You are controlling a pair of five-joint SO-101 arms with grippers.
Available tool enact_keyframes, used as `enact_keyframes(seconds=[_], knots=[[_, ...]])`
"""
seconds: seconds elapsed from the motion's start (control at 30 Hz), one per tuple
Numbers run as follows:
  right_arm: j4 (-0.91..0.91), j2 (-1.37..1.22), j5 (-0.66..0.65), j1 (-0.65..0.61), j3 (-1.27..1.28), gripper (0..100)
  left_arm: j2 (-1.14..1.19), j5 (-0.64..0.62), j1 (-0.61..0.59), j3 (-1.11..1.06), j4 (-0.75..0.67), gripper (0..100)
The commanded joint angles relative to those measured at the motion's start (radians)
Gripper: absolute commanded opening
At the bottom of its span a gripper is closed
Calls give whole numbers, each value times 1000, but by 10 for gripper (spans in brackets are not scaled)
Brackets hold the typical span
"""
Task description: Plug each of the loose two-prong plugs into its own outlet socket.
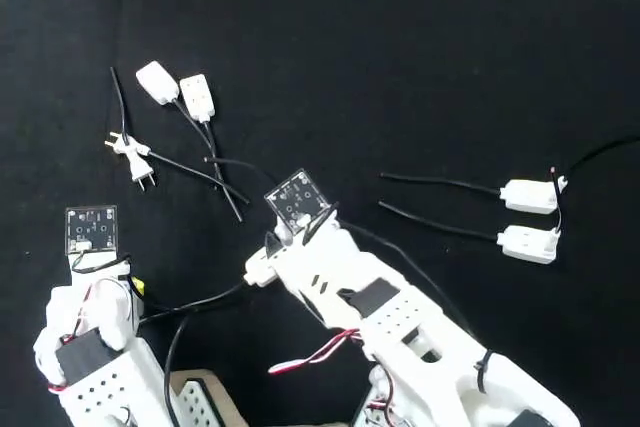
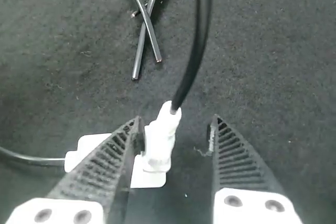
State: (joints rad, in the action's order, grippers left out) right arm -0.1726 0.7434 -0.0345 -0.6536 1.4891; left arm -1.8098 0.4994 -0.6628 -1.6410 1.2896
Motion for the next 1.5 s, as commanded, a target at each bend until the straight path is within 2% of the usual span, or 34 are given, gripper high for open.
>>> enact_keyframes(seconds=[0.0,0.27,0.43,0.53,1.17,1.3,1.47], knots=[[-8,8,-5,14,-36,195,-8,9,-5,7,8,220],[-9,8,-5,14,-44,201,-8,9,-5,7,8,220],[-64,8,-11,11,-59,287,-8,9,-5,7,8,220],[-109,8,-12,11,-79,269,-8,9,-5,7,8,220],[-120,8,-5,18,-111,262,-8,9,-5,7,8,220],[-195,25,-5,44,-156,262,-8,9,-5,7,8,220],[-276,165,-5,61,-148,262,-8,9,-5,7,8,220]])
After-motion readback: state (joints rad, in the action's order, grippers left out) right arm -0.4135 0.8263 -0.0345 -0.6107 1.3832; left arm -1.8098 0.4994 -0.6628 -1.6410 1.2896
